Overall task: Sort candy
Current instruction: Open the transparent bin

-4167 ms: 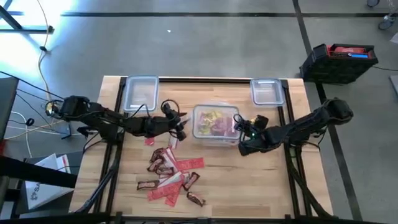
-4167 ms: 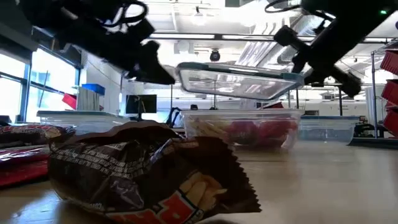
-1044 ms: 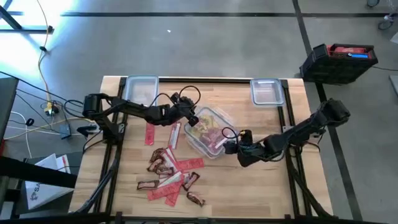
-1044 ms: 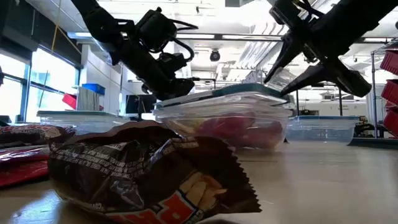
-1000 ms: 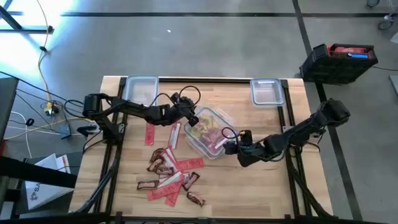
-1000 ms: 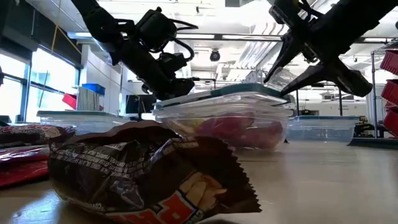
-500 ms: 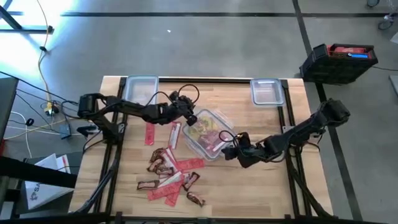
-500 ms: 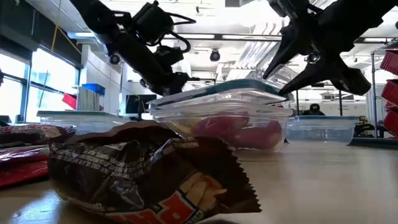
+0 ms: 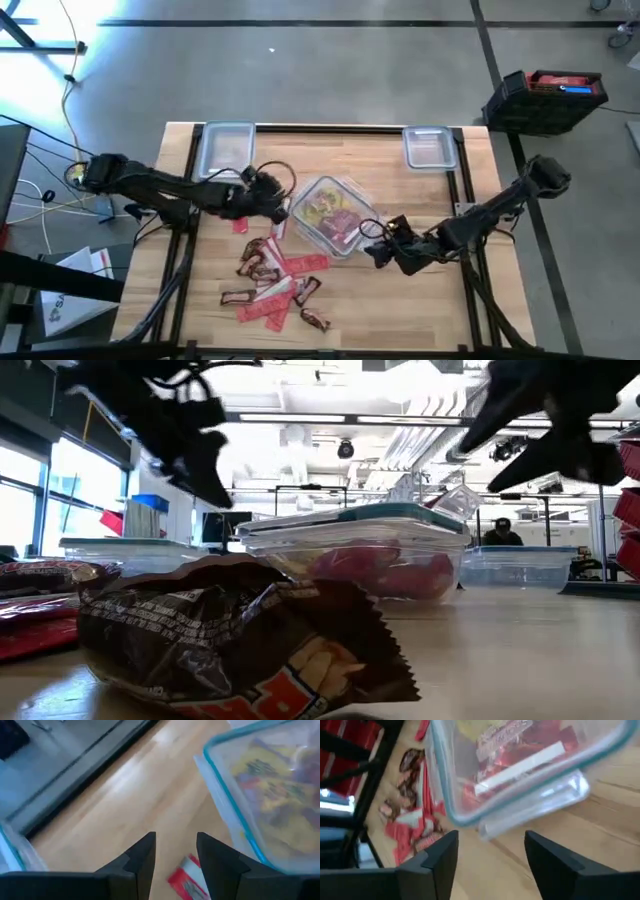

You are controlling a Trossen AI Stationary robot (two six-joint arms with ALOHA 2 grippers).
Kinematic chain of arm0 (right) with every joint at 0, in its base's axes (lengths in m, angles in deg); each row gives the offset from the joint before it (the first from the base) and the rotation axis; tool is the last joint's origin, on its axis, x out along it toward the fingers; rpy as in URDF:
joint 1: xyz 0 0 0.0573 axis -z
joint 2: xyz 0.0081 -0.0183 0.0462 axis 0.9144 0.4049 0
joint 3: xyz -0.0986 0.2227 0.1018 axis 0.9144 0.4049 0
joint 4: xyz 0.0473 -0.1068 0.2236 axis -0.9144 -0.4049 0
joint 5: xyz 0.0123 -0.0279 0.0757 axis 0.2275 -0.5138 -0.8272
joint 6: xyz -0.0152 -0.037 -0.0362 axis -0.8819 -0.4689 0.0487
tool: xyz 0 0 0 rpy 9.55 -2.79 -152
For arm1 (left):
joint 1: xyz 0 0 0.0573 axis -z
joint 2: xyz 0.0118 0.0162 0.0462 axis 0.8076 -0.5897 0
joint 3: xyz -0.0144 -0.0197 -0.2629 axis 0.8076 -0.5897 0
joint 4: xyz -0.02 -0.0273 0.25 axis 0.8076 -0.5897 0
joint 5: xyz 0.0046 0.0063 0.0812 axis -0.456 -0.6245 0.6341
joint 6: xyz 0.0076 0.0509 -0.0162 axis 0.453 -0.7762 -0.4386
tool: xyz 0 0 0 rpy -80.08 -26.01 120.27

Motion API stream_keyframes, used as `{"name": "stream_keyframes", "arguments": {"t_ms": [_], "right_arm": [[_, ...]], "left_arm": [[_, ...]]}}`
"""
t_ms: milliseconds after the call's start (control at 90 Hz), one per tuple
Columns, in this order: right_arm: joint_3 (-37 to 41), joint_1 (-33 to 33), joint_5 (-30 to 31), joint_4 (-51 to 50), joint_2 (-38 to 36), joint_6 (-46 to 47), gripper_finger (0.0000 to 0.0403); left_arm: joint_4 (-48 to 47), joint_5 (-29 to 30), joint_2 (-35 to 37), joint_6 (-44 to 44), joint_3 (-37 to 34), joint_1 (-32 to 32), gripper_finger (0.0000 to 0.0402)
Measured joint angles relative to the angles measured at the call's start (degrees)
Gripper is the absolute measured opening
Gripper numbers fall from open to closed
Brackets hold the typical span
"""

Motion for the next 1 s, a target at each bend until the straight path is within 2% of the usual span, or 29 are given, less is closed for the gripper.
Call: {"name": "stream_keyframes", "arguments": {"t_ms": [122,244,456,611,867,1000], "right_arm": [[0.0,1.24,2.17,-8.14,-5.41,-1.56,0.0209],[0.0,7.09,3.36,-12.49,-8.36,-5.91,0.0209],[0.02,20.87,-4.56,-10.87,-5.91,-18.1,0.0209],[0.04,29.04,-11.32,-9.68,-3.37,-22.74,0.0209],[0.04,34.91,-16.68,-4.85,0.35,-25.73,0.0209],[0.04,35.65,-19.44,-2.77,3.28,-25.7,0.0209]], "left_arm": [[1.8,-3.75,0.69,6.8,-4.18,4.22,0.0126],[6.26,-7.4,-1.78,11.23,-8.23,5.74,0.0126],[18.45,-5.83,-6.94,11.34,-11.0,4.38,0.0126],[25.17,-8.49,-10.38,8.23,-10.94,1.49,0.0126],[26.79,-11.42,-12.47,5.28,-10.96,-3.57,0.0126],[28.27,-12.19,-12.46,3.78,-10.93,-5.41,0.0126]]}}
